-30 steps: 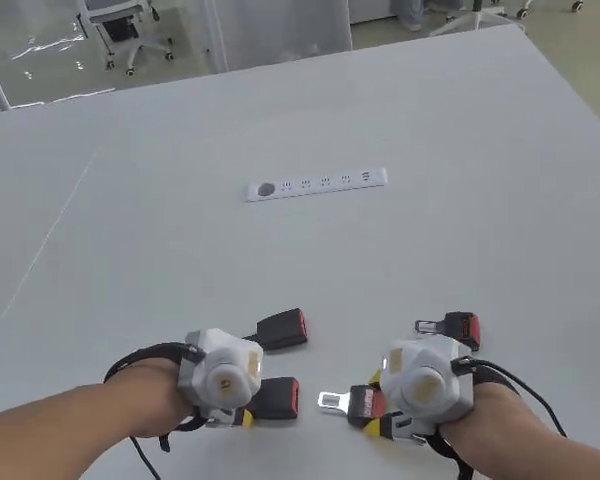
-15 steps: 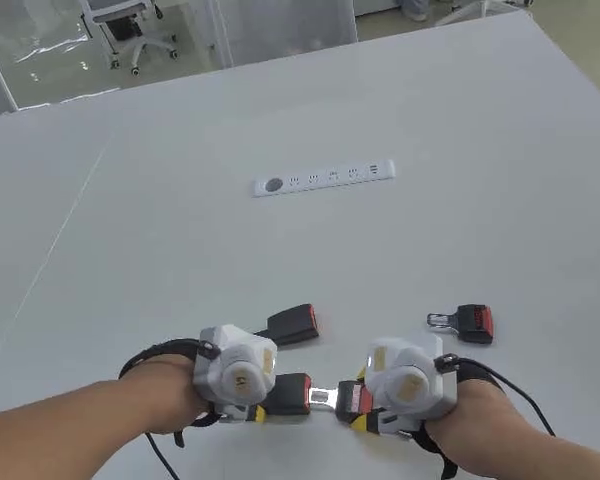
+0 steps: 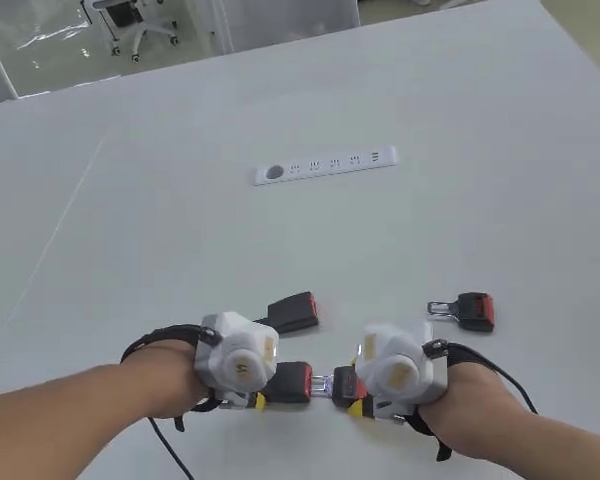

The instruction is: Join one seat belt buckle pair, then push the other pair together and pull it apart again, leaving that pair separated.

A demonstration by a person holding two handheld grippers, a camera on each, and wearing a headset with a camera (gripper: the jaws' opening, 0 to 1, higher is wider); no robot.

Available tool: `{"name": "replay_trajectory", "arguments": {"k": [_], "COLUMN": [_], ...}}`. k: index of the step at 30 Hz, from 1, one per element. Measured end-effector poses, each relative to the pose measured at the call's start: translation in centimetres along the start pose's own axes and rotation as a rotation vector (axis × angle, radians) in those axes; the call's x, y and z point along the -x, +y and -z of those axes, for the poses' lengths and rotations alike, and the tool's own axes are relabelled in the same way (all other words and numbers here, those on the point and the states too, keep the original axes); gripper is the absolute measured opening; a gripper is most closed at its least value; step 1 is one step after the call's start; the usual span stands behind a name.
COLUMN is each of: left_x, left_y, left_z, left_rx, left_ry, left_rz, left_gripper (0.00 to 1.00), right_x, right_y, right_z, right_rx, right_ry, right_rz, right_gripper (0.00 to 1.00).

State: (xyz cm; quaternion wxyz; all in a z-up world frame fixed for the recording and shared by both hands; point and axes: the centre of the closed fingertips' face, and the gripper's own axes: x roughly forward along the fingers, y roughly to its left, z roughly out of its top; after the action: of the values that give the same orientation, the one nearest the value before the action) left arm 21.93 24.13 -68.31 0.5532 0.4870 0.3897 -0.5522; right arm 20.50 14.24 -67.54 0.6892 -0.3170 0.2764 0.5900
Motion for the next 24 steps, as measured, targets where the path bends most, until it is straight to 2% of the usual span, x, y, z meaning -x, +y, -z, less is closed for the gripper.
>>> {"name": "replay_trajectory", "arguments": {"k": [2, 4, 9, 13, 18, 24], "left_x": [0.0, 0.0, 0.0, 0.0, -0.1, -0.1], "left_y": [0.0, 0.0, -0.1, 0.0, -0.1, 0.0], "left_z": [0.0, -0.1, 0.0, 0.1, 0.0, 0.1], "left_rx": [0.003, -0.003, 0.01, 0.012, 0.006, 0.025], "left_ry": [0.0, 0.001, -0.002, -0.021, -0.005, -0.013], "left_rz": [-0.001, -0.002, 0.002, 0.009, 0.014, 0.012], "left_gripper": [0.3, 0.3, 0.3, 0.29, 0.29, 0.28], "right_x": [-0.2, -0.5, -0.5, -0.7, -1.0, -1.2], "right_y": [-0.1, -0.1, -0.1, -0.1, -0.3, -0.4], "right_z": [-0.1, -0.4, -0.2, -0.5, -0.7, -0.9], "right_rx": [-0.001, -0.038, -0.013, -0.009, 0.011, 0.019], "right_ry": [-0.004, -0.027, -0.025, -0.02, 0.001, 0.012], "right_rz": [-0.003, -0.022, -0.04, -0.046, -0.054, -0.058], "right_gripper": [0.32, 0.32, 0.31, 0.3, 0.3, 0.29]}}
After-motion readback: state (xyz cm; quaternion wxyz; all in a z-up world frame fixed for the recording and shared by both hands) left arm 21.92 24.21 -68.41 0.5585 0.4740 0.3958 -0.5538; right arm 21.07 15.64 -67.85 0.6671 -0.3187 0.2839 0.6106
